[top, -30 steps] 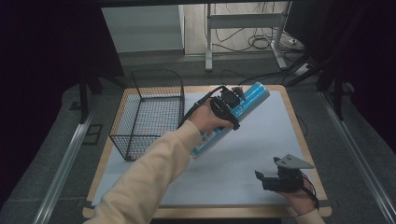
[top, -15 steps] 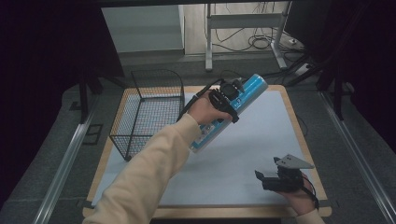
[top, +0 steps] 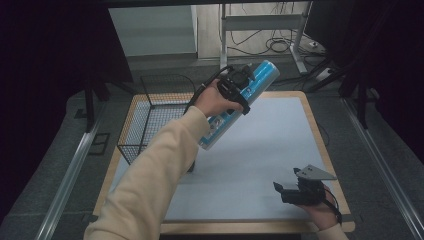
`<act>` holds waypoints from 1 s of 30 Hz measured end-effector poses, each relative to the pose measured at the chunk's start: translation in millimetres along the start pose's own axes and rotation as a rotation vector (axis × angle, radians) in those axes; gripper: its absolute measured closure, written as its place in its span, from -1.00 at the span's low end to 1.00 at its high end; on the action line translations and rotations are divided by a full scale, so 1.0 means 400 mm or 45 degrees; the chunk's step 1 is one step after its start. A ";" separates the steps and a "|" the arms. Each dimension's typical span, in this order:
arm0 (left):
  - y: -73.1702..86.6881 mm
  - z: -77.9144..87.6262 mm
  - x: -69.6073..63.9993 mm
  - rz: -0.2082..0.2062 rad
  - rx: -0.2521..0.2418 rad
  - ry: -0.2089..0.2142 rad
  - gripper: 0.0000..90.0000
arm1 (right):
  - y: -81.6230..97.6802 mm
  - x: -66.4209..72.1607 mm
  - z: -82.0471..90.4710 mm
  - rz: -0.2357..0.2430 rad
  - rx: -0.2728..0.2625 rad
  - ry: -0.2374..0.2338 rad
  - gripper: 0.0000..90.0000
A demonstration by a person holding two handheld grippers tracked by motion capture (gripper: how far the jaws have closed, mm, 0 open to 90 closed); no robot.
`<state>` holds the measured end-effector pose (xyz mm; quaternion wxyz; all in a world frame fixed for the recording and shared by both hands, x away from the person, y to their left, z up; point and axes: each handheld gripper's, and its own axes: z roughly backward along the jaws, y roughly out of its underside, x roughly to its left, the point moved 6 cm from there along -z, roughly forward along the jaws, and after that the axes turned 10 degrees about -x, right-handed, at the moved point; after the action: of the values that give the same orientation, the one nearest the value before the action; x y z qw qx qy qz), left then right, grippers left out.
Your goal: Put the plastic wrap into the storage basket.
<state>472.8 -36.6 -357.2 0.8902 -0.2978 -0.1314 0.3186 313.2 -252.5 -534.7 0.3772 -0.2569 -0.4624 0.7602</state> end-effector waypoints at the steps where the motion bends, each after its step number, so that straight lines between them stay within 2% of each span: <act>1: -0.001 0.006 0.005 0.004 0.002 -0.003 -0.29 | 0.000 0.000 0.000 0.000 0.000 0.000 -0.74; 7: -0.001 0.037 0.044 0.021 0.004 -0.039 -0.29 | 0.001 -0.001 -0.001 0.003 0.001 0.000 -0.74; 12: 0.018 0.052 0.076 0.042 0.009 -0.073 -0.29 | 0.001 0.001 0.000 0.002 0.003 -0.001 -0.74; 13: 0.022 0.056 0.083 0.037 0.019 -0.074 -0.29 | 0.001 0.001 0.000 0.002 0.003 -0.001 -0.74; 17: 0.035 0.075 0.106 0.073 -0.003 -0.068 -0.29 | 0.003 0.000 0.000 0.000 0.008 0.000 -0.74; 19: 0.051 0.081 0.123 0.083 0.004 -0.103 -0.29 | 0.003 0.001 0.000 0.000 0.008 0.002 -0.74; 24: 0.087 0.081 0.155 0.104 0.013 -0.137 -0.29 | 0.004 0.002 -0.001 0.006 0.010 0.000 -0.74; 30: 0.118 0.089 0.186 0.138 0.025 -0.155 -0.29 | 0.005 0.002 -0.002 0.001 0.013 0.002 -0.74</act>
<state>491.4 56.8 -354.7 0.8650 -0.2756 -0.1658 0.3851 312.8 -252.1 -536.8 0.3785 -0.2559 -0.4582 0.7624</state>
